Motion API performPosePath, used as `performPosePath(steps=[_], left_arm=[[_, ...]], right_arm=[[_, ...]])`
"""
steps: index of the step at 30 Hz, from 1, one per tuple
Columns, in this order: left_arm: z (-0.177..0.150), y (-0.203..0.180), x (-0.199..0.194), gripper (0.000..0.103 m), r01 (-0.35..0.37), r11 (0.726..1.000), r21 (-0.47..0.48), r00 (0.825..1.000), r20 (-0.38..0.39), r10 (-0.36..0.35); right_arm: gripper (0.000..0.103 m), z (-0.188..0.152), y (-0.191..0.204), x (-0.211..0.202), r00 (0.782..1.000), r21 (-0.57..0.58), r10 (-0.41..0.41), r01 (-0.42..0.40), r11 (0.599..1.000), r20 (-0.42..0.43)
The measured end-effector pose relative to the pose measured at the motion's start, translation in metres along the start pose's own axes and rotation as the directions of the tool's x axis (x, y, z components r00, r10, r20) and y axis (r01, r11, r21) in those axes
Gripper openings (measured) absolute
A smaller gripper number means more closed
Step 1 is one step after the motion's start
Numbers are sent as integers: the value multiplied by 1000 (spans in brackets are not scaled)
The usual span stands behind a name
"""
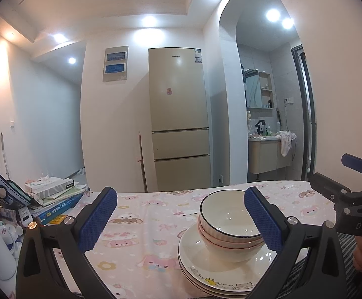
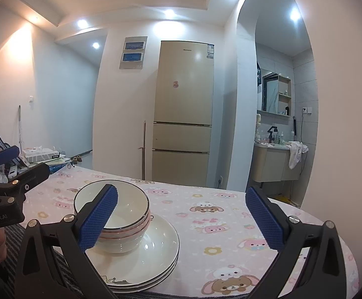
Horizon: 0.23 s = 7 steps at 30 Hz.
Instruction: Organize plates and bowls
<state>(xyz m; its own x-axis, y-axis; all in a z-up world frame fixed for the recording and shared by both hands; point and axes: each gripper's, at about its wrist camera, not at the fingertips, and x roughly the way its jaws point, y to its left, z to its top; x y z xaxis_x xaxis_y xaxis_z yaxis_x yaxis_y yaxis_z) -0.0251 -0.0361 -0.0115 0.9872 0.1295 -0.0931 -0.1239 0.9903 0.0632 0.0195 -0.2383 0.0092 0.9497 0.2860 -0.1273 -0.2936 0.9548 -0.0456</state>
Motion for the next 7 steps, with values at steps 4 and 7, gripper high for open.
performPosePath(steps=[4, 7], left_arm=[[0, -1, -1, 103, -1, 1000, 4, 1000, 1, 1], [0, -1, 0, 103, 0, 1000, 3, 1000, 2, 0]], right_arm=[[103, 0, 0, 0, 1000, 0, 0, 0, 1000, 0], [103, 0, 1, 0, 1000, -1, -1, 1, 1000, 0]])
